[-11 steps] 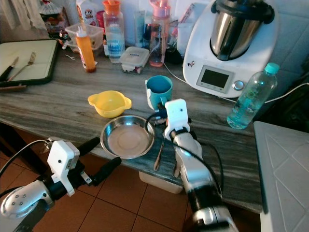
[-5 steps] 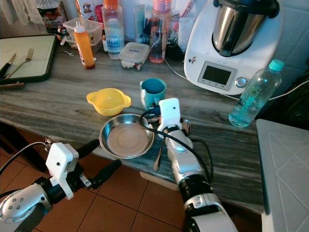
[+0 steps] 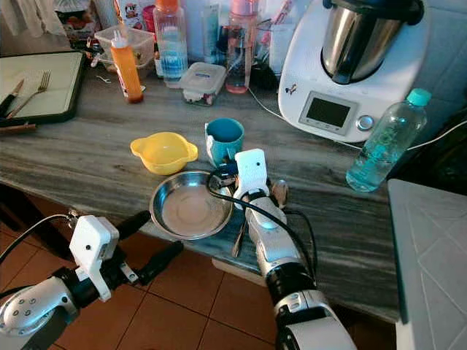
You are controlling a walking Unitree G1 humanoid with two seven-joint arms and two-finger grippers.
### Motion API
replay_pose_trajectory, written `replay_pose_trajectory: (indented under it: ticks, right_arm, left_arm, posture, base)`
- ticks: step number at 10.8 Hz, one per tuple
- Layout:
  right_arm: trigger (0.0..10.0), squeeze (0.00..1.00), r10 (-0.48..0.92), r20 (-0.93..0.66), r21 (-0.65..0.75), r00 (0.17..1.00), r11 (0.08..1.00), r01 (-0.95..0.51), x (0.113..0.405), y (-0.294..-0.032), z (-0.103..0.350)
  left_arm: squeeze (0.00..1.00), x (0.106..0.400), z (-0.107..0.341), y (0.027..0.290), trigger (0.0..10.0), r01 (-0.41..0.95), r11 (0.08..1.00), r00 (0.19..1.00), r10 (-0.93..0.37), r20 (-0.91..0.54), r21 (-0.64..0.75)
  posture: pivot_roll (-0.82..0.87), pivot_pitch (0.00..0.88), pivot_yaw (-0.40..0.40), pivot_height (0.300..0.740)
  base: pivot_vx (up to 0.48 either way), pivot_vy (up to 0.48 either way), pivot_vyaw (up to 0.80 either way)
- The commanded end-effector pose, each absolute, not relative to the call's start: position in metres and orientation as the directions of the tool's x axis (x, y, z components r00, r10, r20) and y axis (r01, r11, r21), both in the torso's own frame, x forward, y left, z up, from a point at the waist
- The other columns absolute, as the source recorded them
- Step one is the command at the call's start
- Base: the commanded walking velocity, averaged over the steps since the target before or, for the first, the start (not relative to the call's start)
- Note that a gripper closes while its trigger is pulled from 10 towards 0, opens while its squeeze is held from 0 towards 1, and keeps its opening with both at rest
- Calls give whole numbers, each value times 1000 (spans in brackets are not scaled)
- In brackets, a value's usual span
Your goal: Setting the table
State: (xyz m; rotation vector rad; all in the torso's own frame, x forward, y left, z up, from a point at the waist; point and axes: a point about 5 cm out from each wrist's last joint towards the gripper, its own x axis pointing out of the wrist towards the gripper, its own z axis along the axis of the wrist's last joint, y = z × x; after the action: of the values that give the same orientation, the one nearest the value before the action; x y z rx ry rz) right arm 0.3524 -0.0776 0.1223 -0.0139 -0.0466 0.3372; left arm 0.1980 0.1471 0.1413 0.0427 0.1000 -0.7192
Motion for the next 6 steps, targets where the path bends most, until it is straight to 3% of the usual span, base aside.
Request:
replay_pose_trajectory:
  ticks: [1, 6]
  right_arm:
    - [10000, 0, 328, 40, -19, 944, 945, -327, 350, -81, 117]
    - [10000, 0, 294, 18, -24, 956, 956, -293, 346, -91, 108]
  left_arm:
    - [0, 198, 144, 146, 10000, 661, 750, 747, -656, -109, 16]
    - [0, 199, 148, 145, 10000, 669, 743, 740, -664, -110, 21]
  posture:
    - [207, 103, -55, 740]
    - [203, 101, -43, 740]
  base:
    - [0, 0, 0]
    - [0, 0, 0]
